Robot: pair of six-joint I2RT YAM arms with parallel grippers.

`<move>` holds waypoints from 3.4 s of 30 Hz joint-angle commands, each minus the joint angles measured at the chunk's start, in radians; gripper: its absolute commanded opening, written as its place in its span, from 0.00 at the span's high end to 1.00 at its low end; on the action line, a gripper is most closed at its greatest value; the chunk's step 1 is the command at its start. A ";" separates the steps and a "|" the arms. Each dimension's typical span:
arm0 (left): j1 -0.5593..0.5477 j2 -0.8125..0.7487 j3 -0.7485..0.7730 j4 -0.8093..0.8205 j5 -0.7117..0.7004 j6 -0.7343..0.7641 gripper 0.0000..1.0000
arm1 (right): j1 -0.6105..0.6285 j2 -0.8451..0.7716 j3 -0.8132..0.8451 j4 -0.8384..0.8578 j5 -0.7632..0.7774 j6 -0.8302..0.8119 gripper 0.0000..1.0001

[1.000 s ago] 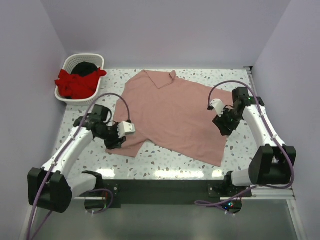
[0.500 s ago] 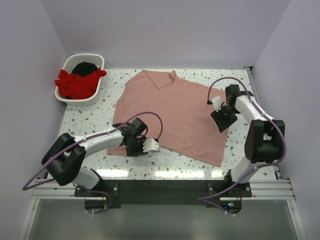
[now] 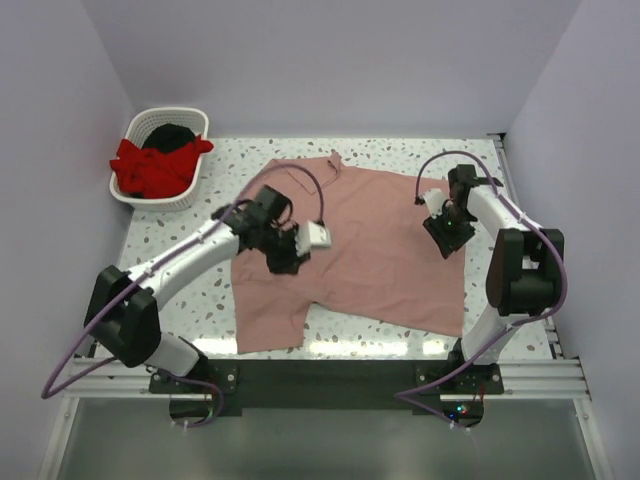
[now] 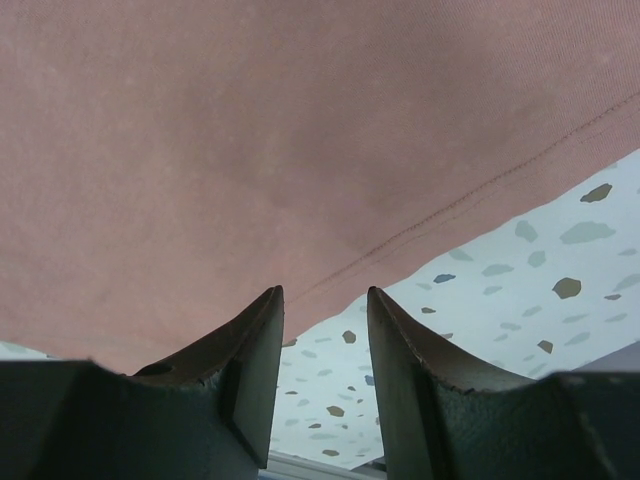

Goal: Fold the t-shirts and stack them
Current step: Flatten the tshirt out

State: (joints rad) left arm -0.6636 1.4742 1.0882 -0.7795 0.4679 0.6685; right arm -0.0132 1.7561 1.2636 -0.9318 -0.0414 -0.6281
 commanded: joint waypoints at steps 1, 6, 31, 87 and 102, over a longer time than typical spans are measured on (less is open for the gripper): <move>0.198 0.043 0.116 0.032 -0.033 -0.030 0.61 | 0.005 -0.046 0.008 -0.013 0.015 0.004 0.58; 0.358 0.176 0.128 0.131 -0.155 -0.056 0.60 | 0.005 -0.032 -0.032 0.025 0.031 0.005 0.58; 0.250 -0.003 -0.374 0.120 -0.317 0.034 0.67 | 0.062 0.243 0.158 0.159 0.136 0.004 0.59; 0.291 0.725 0.633 0.327 -0.074 -0.092 0.63 | 0.015 -0.084 -0.148 -0.068 0.018 0.013 0.52; 0.292 0.778 0.685 0.329 -0.109 -0.087 0.82 | 0.018 -0.066 -0.145 -0.068 0.040 -0.001 0.52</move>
State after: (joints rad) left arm -0.3752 2.2482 1.7283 -0.4858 0.3595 0.5865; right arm 0.0029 1.6806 1.1046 -1.0115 -0.0177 -0.6121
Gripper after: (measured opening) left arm 0.198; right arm 0.486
